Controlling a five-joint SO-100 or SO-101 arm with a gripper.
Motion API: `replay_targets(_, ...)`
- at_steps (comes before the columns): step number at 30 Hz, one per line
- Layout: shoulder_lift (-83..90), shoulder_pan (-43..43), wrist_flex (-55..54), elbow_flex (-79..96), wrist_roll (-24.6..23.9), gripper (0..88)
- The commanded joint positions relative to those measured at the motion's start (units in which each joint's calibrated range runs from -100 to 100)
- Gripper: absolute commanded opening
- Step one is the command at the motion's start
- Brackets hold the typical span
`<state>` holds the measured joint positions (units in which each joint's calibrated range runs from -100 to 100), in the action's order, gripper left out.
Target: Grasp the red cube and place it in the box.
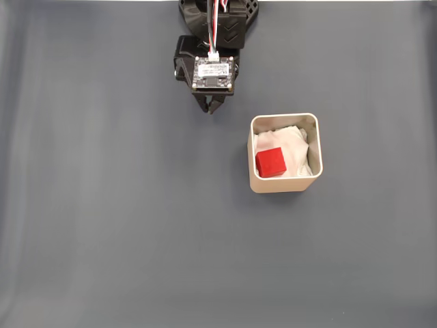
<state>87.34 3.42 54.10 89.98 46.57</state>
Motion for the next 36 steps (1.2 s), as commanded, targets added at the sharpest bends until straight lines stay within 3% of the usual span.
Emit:
replay_targets(1,3.66,0.02,-0.06,3.0,-0.2,0.2)
replay_targets(7,7.82,-0.47,0.6,9.74,-0.63,0.2)
replay_targets(21,12.58,-1.75,15.94,9.84,-3.37,0.1)
replay_targets(26,12.58,-1.75,21.85,9.84,-1.9,0.4)
replay_targets(36,12.58,-1.68,21.93,9.84,0.0,0.7)
